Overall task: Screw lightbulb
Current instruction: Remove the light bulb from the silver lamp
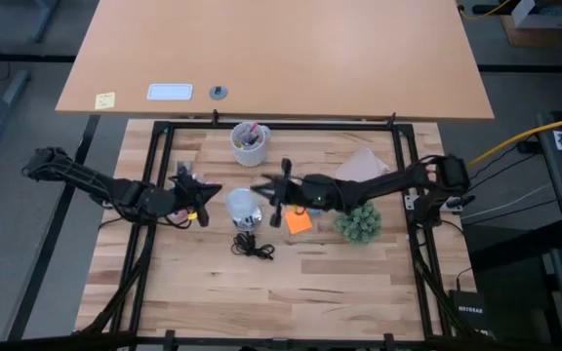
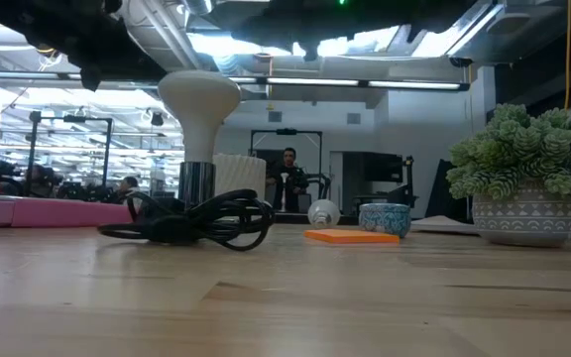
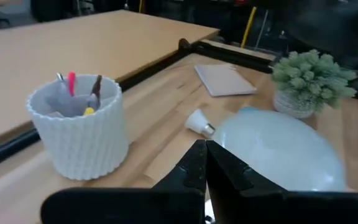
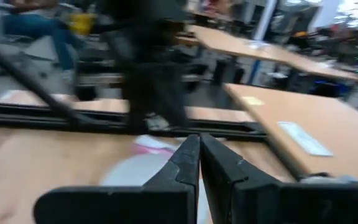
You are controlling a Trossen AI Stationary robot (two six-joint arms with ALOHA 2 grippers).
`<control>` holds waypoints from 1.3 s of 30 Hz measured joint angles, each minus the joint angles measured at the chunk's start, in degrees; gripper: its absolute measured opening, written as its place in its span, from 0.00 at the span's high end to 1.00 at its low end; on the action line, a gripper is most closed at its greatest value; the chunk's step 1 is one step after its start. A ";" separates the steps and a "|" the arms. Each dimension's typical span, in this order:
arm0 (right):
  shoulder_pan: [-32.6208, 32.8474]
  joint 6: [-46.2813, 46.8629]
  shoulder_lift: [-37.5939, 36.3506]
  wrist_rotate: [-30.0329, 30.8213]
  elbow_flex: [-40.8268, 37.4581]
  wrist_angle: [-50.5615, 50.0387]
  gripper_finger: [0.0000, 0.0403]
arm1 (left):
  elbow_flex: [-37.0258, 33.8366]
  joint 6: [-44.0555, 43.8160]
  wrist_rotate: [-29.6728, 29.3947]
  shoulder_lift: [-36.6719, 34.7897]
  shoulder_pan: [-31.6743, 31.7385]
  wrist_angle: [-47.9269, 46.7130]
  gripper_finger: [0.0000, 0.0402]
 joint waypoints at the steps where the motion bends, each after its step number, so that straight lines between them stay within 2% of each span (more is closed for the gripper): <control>1: 0.96 0.36 0.04 -0.44 0.00 -0.26 0.95 | 0.00 0.46 -0.04 0.00 0.31 0.02 1.00; 6: 4.70 0.53 2.53 -0.40 -0.02 -1.03 0.95 | 0.02 -1.06 0.46 1.26 2.64 0.01 1.00; 9: 5.67 0.87 4.17 1.47 -0.02 -0.83 0.95 | 0.02 -1.14 3.46 3.23 3.91 0.39 1.00; 15: 5.62 3.11 6.21 2.19 -0.02 -1.34 0.95 | 0.04 0.02 4.79 7.31 4.60 5.13 1.00; 19: 4.51 3.63 7.05 2.54 0.01 -1.43 0.95 | 0.04 -1.45 6.19 8.35 4.61 4.62 1.00; 31: 2.11 3.51 7.18 4.18 0.11 -3.07 0.95 | 0.04 -4.43 5.87 6.66 2.42 3.50 1.00; 35: 0.75 3.30 7.35 8.02 0.10 -3.89 0.95 | 0.15 -6.71 9.84 4.76 0.70 3.11 1.00; 39: -0.81 3.14 7.98 9.02 -0.32 -6.18 0.95 | 0.15 -7.09 9.63 4.00 -1.15 2.75 1.00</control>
